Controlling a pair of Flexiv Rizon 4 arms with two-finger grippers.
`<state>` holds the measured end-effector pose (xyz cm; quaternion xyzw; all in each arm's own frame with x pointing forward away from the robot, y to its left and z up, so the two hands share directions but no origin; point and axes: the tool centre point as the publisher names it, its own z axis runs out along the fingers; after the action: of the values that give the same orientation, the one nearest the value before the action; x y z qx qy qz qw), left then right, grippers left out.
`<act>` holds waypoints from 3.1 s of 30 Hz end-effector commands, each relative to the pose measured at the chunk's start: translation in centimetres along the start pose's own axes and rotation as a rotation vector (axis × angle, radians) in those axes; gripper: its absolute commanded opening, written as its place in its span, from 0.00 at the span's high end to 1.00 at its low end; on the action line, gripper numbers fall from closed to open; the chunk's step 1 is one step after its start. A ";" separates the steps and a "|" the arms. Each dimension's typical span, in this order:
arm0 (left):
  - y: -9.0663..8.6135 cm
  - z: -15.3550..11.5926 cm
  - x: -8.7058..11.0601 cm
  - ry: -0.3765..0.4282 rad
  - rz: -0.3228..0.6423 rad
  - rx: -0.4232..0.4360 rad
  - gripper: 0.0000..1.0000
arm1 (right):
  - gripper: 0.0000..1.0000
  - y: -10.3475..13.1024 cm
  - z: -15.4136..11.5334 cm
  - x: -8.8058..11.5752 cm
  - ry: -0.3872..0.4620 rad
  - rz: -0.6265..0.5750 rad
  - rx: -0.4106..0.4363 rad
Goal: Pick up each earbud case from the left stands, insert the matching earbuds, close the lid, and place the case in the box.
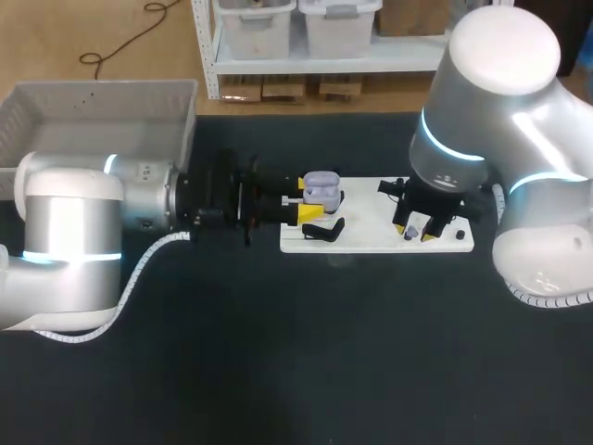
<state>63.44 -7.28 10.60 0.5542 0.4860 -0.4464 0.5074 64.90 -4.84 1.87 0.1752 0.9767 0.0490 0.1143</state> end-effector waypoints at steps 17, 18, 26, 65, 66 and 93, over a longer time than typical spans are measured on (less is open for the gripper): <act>-0.2 0.0 0.1 -0.002 0.003 -0.006 1.00 | 0.77 -0.1 0.4 -0.1 0.008 0.005 -0.015; -0.2 0.0 0.1 -0.002 0.003 -0.006 1.00 | 0.77 -0.1 0.4 -0.1 0.009 0.005 -0.015; -0.2 0.0 0.1 -0.002 0.003 -0.006 1.00 | 0.96 -0.1 0.6 -0.2 0.018 0.007 -0.014; -0.2 0.0 0.1 -0.002 0.003 -0.006 1.00 | 1.00 3.3 -16.1 0.1 0.142 -0.099 0.007; -0.2 0.0 0.1 -0.002 0.003 -0.006 1.00 | 1.00 3.7 -16.7 0.3 0.139 -0.113 0.009; -0.2 0.0 0.1 -0.002 0.003 -0.006 1.00 | 1.00 9.6 -18.0 4.3 0.213 -0.349 -0.011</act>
<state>63.43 -7.27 10.61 0.5541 0.4860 -0.4464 0.5074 59.86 4.70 19.71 -0.0034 0.9985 0.0516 0.0179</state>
